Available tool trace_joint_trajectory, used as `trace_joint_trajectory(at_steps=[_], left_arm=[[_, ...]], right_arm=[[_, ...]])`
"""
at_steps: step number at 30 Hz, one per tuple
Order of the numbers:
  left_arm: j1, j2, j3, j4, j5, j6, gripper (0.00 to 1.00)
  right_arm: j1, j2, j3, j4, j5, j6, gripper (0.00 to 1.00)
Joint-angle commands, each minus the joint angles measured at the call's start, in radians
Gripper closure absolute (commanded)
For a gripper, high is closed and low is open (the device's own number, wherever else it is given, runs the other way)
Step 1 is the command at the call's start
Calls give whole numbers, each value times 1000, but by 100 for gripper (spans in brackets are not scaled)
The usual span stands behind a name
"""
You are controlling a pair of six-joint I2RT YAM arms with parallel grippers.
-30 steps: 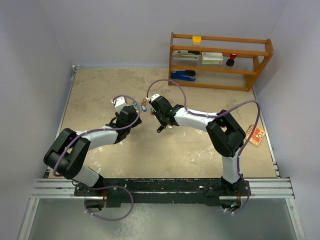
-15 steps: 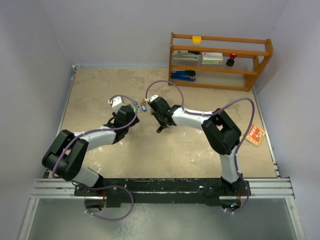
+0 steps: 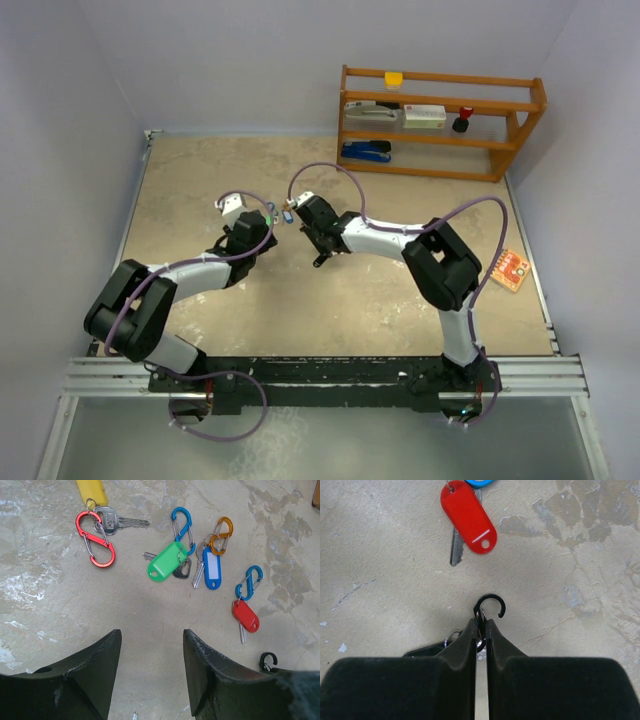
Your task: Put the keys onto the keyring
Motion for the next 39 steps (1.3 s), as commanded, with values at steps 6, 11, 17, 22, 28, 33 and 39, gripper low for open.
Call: trace_joint_trajectory(at_steps=[6,11,17,22,28,33,39], left_arm=[[19,-58,-28,41,-20,-30,50],[45,-114,-48,20,-39,-51,49],[58,-201,-82,-5,-81,-58,48],[62,-227,-95,-20,-96,-62,47],[66,-249,-114,-17,-106,-67,47],[70,-258,-118,-20,-107,-65,47],[73,-259,-124,-16,-101,-66,47]], right_arm=[[31,-54,35,14,32,3,100],[51,-77,44,17,16,35,100],[68,-77,62,16,-8,94,100],[82,-32,127,-27,-67,167,100],[102,14,171,-28,-113,295,99],[112,40,200,-41,-123,327,95],[119,74,222,-53,-139,341,92]])
